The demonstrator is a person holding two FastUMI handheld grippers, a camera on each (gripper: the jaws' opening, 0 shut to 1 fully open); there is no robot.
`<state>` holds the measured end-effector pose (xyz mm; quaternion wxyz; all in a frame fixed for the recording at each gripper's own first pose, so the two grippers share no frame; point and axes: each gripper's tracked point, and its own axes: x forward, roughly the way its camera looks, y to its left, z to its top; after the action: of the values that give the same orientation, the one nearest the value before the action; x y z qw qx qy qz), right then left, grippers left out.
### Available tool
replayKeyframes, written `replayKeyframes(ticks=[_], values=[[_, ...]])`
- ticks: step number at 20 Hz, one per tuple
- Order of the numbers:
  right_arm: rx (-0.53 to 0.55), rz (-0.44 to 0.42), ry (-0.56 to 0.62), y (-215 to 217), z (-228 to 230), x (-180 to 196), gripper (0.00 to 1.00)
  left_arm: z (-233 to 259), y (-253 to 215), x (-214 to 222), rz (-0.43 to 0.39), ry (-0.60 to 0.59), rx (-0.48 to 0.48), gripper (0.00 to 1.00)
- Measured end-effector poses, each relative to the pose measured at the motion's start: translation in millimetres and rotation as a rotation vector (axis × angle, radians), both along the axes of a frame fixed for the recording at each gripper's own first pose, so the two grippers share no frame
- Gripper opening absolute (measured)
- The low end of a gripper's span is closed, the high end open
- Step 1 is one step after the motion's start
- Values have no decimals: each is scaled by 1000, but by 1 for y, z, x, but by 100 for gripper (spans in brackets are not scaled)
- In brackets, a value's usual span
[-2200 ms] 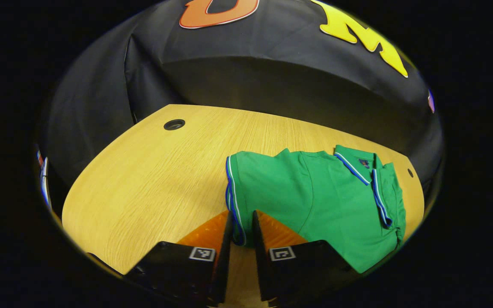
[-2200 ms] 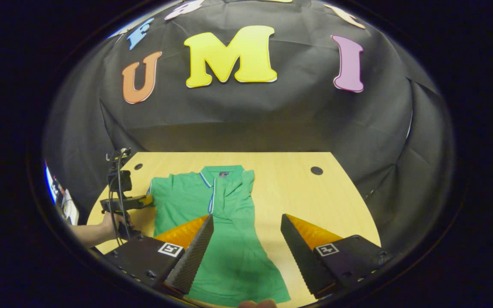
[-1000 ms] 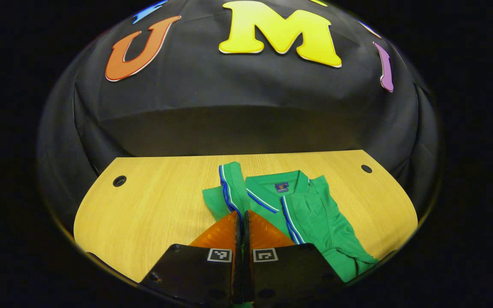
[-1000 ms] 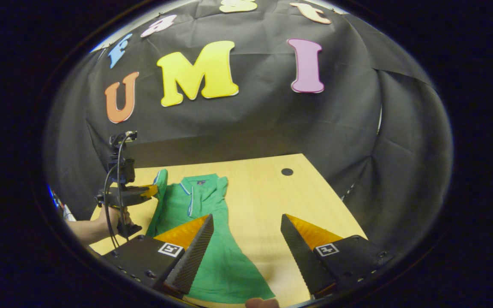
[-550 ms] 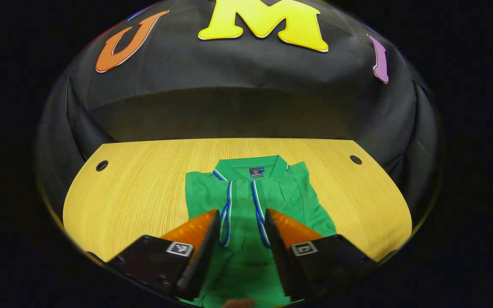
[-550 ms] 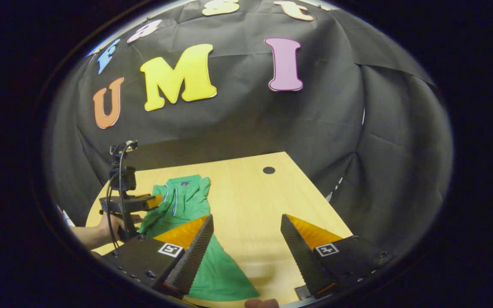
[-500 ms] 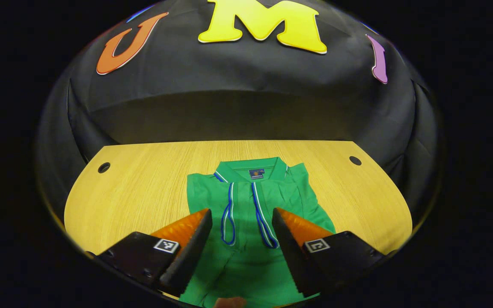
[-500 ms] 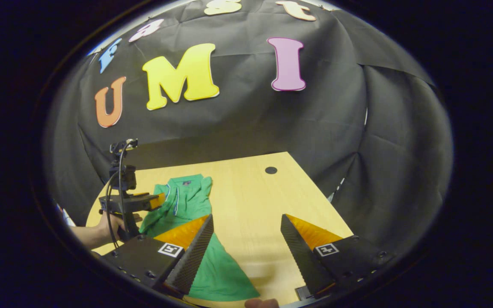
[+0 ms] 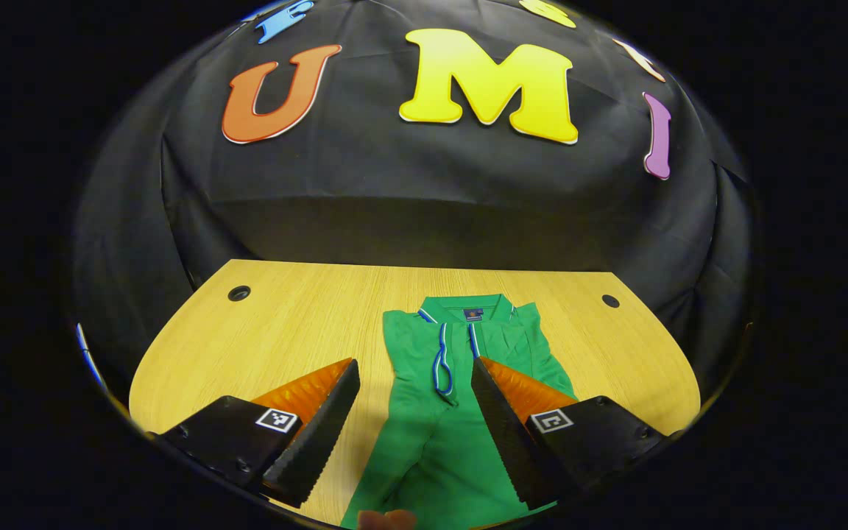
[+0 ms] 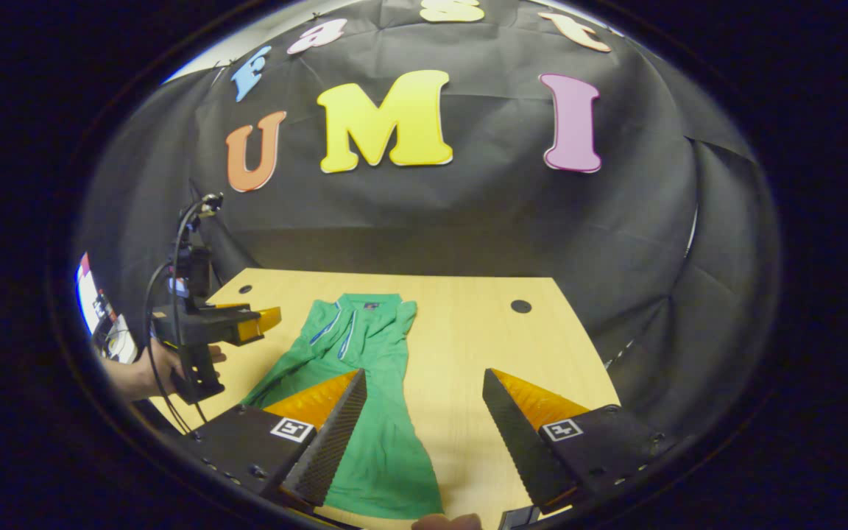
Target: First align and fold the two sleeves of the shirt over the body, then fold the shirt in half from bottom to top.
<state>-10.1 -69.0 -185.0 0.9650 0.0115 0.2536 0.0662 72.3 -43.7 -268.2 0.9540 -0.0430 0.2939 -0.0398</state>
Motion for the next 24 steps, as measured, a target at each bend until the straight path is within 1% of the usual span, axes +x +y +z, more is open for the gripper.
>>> replayKeyframes(ticks=[2, 5, 7, 9, 11, 12, 13, 14, 16, 17, 18, 19, 20, 24], values=[[-23, 30, 24, -3, -11, -7, 96, 7, 12, -30, -5, 9, 8, 99], [-38, 51, 69, -9, -33, -21, 96, 6, 26, -78, -28, 34, 35, 99], [-49, 51, 115, -12, -51, -33, 96, 0, 30, -110, -54, 64, 50, 99], [-48, 69, 171, -11, -72, -49, 96, -13, 31, -138, -71, 108, 47, 98], [-63, 82, 235, -12, -97, -68, 96, -36, 35, -169, -59, 195, 36, 99], [-73, 91, 275, -13, -109, -77, 94, -49, 35, -185, -53, 243, 17, 99], [-78, 96, 318, -13, -122, -88, 94, -59, 32, -201, -57, 294, -6, 99], [-80, 100, 363, -12, -136, -98, 96, -69, 30, -219, -63, 353, -12, 99], [-89, 98, 443, -12, -159, -114, 97, -85, 33, -252, -74, 464, 0, 99], [-93, 96, 480, -11, -169, -120, 94, -92, 35, -266, -78, 515, 4, 99], [-97, 94, 520, -11, -178, -126, 96, -97, 39, -279, -78, 565, 9, 99], [-94, 95, 555, -9, -187, -129, 94, -102, 42, -289, -76, 606, 12, 99], [-96, 92, 584, -9, -195, -131, 97, -106, 46, -297, -72, 643, 12, 99], [-100, 65, 674, -8, -218, -139, 97, -124, 58, -312, -65, 727, 34, 99]])
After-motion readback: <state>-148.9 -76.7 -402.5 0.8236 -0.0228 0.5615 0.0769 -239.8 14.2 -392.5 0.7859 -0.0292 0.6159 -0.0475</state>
